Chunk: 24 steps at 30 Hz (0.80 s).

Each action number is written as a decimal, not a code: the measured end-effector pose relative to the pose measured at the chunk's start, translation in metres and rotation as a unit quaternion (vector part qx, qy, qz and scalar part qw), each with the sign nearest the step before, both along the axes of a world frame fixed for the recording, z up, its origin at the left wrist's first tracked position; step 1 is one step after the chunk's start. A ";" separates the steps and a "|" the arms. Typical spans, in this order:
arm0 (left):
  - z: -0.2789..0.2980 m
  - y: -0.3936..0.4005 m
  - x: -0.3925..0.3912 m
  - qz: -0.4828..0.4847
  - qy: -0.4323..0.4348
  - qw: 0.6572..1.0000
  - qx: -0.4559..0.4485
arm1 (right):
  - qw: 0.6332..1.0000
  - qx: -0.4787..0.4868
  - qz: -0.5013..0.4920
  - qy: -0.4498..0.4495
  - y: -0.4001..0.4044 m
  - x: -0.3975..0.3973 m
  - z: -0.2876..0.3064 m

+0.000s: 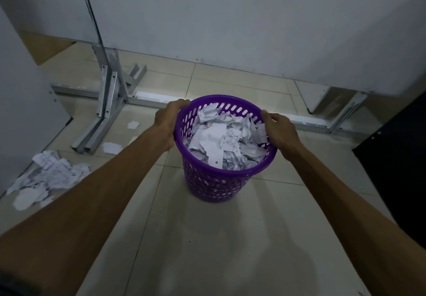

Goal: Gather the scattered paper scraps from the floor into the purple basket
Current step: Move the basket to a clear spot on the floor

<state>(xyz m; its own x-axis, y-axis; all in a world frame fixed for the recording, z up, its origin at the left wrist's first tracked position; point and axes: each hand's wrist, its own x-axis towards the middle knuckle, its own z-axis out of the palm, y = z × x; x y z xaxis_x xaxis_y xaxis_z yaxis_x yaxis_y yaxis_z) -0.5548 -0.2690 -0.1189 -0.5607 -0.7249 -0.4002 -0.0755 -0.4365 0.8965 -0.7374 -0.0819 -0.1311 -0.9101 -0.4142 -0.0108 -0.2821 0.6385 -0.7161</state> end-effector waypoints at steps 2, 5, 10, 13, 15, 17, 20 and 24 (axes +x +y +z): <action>-0.003 -0.002 -0.004 0.001 0.002 1.000 0.006 | 1.000 -0.008 -0.009 0.000 -0.001 -0.003 -0.005; -0.004 -0.003 -0.008 -0.003 -0.008 1.000 -0.002 | 0.999 0.013 -0.014 0.032 -0.005 -0.006 -0.010; -0.010 -0.005 -0.004 -0.017 -0.036 0.997 -0.062 | 0.993 0.104 0.006 0.056 -0.014 -0.005 -0.010; -0.011 -0.006 0.002 -0.044 -0.046 0.990 -0.125 | 0.986 0.156 0.001 0.062 -0.017 -0.003 -0.007; -0.011 -0.008 0.009 -0.068 -0.048 0.986 -0.147 | 0.981 0.174 -0.007 0.081 -0.019 0.001 -0.003; -0.011 -0.009 0.014 -0.072 -0.060 0.983 -0.156 | 0.982 0.159 -0.007 0.105 -0.022 0.005 0.002; -0.011 -0.013 0.028 -0.058 -0.070 0.983 -0.160 | 0.984 0.116 0.036 0.131 -0.036 0.019 0.014; -0.011 -0.031 0.062 -0.041 -0.070 0.984 -0.158 | 0.971 0.080 0.108 0.198 -0.080 0.052 0.040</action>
